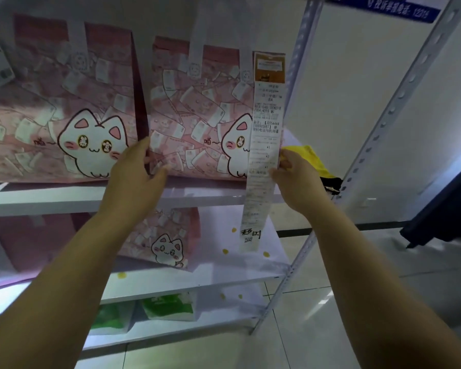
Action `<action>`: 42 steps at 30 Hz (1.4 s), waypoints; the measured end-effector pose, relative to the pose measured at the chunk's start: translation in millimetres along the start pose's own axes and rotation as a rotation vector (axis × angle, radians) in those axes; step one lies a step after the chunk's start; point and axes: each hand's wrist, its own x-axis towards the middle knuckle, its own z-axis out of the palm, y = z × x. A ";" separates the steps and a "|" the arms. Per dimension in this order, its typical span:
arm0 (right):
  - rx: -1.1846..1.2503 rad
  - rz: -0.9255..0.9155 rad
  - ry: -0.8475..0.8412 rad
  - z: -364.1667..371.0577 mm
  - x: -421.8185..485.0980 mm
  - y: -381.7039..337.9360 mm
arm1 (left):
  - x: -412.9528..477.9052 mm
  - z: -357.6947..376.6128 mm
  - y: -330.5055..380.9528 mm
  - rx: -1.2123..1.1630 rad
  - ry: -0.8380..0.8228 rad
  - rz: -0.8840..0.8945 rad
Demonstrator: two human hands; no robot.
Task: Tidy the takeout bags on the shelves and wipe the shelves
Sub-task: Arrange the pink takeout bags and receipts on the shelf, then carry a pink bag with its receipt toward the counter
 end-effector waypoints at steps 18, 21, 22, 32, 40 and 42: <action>0.191 -0.004 0.242 -10.9 -18.8 3.6 | 0.6 -3.9 21.5 0.034 0.050 -0.064; 0.210 -0.004 0.284 -15.3 -40.9 -2.4 | -8.8 -14.0 27.6 -0.032 0.048 -0.047; 0.211 -0.009 0.309 -16.5 -50.1 -5.1 | -13.1 -18.4 29.1 -0.051 0.045 -0.038; 0.232 -0.021 0.457 -28.4 -169.4 -30.7 | -73.2 -69.3 37.1 -0.176 -0.071 0.078; 0.152 0.054 0.588 -77.1 -262.1 -3.8 | -124.6 -48.1 82.3 -0.326 -0.220 0.162; 0.192 0.088 0.634 -96.9 -279.6 7.5 | -134.0 -32.2 103.1 -0.367 -0.245 0.192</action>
